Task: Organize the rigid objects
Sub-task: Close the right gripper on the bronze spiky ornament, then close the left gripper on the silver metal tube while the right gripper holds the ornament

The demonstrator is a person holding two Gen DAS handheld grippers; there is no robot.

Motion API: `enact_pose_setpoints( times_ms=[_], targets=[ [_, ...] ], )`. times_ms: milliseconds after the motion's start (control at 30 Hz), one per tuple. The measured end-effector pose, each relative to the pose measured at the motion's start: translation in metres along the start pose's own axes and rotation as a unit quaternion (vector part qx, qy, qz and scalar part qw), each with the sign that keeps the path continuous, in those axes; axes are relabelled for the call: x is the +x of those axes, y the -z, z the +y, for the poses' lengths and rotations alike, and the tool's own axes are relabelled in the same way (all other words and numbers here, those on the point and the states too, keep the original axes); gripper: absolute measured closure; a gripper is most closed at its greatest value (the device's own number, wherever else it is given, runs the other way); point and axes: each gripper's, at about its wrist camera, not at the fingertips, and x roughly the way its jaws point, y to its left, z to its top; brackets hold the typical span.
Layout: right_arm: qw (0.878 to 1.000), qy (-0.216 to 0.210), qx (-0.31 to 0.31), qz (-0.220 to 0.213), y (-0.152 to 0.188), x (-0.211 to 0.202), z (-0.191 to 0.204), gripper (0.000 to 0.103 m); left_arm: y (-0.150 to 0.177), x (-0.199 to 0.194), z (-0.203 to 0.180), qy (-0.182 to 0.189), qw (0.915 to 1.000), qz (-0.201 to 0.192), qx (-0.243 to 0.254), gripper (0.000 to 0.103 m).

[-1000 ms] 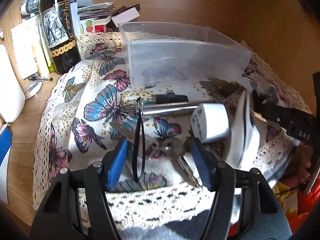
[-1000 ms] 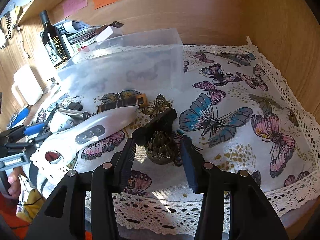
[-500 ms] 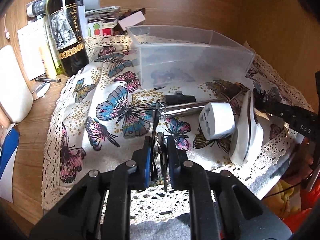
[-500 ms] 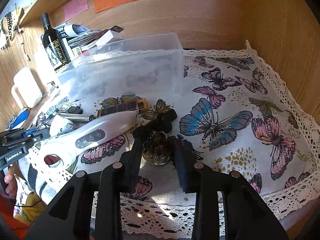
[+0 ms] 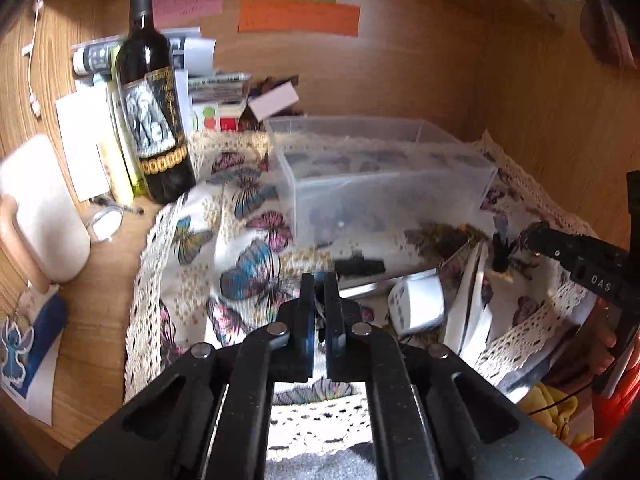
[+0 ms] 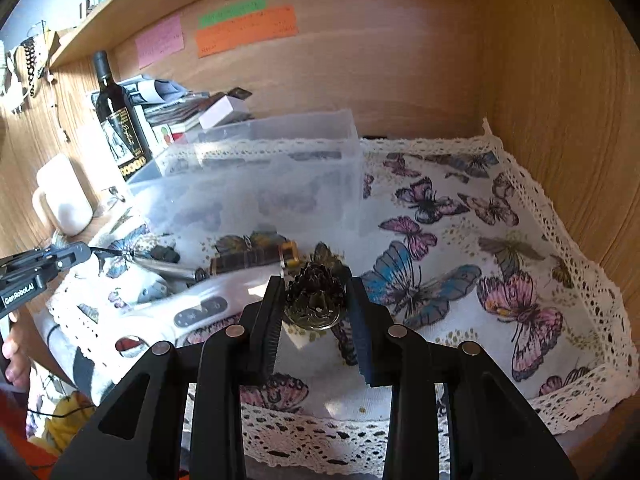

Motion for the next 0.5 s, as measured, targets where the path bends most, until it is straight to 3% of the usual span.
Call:
enact_pose_setpoints(
  times_ms=[133, 300, 367, 433, 500],
  targets=[
    [1.000, -0.002, -0.006, -0.012, -0.009, -0.002, 0.003, 0.074, -0.009, -0.001, -0.002, -0.004, 0.9999, -0.015, 0.007, 0.101],
    [1.000, -0.004, -0.015, -0.016, -0.012, -0.002, 0.008, 0.074, -0.004, 0.001, -0.004, -0.001, 0.9999, 0.002, 0.016, 0.099],
    [1.000, -0.004, -0.017, -0.015, -0.012, -0.001, 0.008, 0.074, 0.001, 0.004, -0.004, -0.008, 0.9996, 0.015, 0.022, 0.087],
    [1.000, -0.005, -0.015, -0.014, -0.012, -0.001, 0.008, 0.074, 0.007, 0.006, -0.001, -0.021, 0.9992, 0.025, 0.022, 0.066],
    [1.000, -0.007, -0.013, -0.013, -0.012, 0.000, 0.007, 0.074, 0.011, 0.006, 0.004, -0.038, 0.9987, 0.028, 0.019, 0.059]
  ],
)
